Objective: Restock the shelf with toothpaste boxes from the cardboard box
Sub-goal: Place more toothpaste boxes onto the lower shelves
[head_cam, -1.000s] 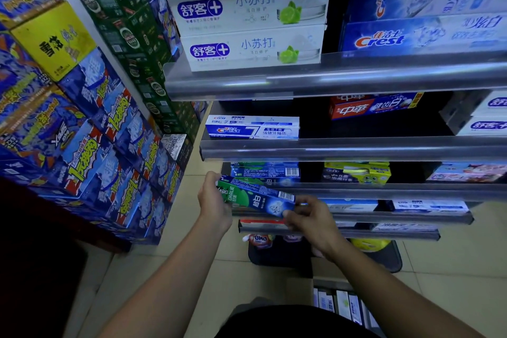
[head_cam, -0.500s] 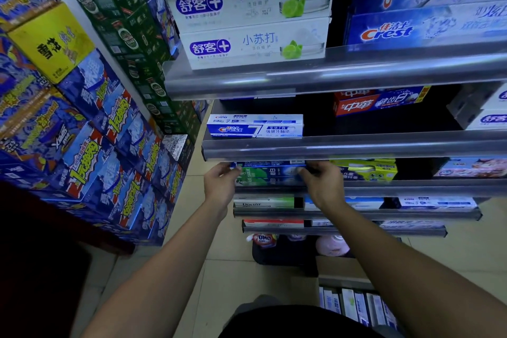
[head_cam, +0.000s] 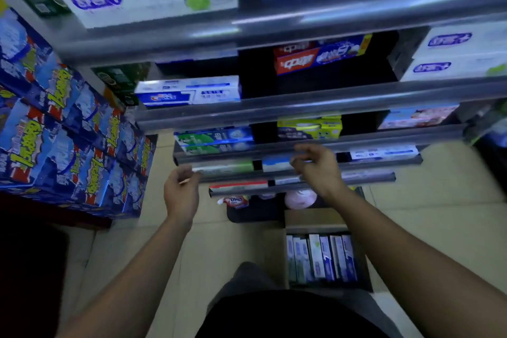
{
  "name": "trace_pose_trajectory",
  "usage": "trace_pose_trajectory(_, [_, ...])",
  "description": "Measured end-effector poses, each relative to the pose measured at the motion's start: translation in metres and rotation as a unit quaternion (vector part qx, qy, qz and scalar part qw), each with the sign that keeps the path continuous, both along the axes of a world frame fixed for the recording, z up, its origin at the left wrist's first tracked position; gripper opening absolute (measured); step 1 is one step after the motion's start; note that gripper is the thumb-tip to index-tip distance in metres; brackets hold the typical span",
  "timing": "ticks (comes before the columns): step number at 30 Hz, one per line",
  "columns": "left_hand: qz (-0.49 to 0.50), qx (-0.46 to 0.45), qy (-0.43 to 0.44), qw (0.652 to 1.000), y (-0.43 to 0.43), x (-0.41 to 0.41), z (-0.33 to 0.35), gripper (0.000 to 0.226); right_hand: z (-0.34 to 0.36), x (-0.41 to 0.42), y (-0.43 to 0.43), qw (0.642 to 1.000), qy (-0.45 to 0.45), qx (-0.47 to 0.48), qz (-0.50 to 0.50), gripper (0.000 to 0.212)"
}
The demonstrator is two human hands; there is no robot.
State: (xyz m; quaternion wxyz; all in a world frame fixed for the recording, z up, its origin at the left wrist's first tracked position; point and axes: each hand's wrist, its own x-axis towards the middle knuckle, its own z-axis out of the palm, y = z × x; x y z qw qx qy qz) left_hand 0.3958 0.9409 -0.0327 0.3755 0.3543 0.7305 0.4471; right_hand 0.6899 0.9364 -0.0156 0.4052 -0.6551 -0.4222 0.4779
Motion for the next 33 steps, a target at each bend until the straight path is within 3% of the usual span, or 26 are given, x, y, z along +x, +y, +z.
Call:
trace_pose_trajectory(5, [-0.06, -0.147, -0.004, 0.987, -0.082, 0.074, -0.056, 0.021, -0.038, 0.103, -0.063, 0.994, 0.017, -0.089, -0.068, 0.017])
trace_pose_trajectory(12, [-0.196, -0.307, -0.002, 0.931, -0.168, 0.209, -0.172, 0.019, -0.171, 0.201, -0.156, 0.957, 0.007, -0.268, -0.111, 0.01])
trace_pose_trajectory(17, [-0.241, -0.403, 0.004, 0.883, -0.191, 0.277, -0.291, 0.037, -0.289, 0.202, -0.206, 0.928, -0.009, -0.371, -0.036, 0.006])
trace_pose_trajectory(20, [-0.258, -0.442, 0.026, 0.859, -0.193, 0.298, -0.384, 0.045, -0.358, 0.192, -0.221, 0.918, 0.007, -0.397, -0.017, 0.014])
trace_pose_trajectory(25, [-0.296, -0.461, 0.095, 0.831, -0.184, 0.315, -0.538, 0.03, -0.468, 0.178, -0.227, 0.909, 0.024, -0.411, -0.062, 0.004])
trace_pose_trajectory(28, [-0.308, -0.471, 0.122, 0.817, -0.18, 0.312, -0.615, 0.071, -0.517, 0.174, -0.231, 0.916, 0.015, -0.393, -0.08, 0.01])
trace_pose_trajectory(33, [-0.265, -0.488, 0.086, 0.827, -0.172, 0.327, -0.699, 0.095, -0.56, 0.168, -0.248, 0.919, 0.054, -0.376, -0.107, 0.012])
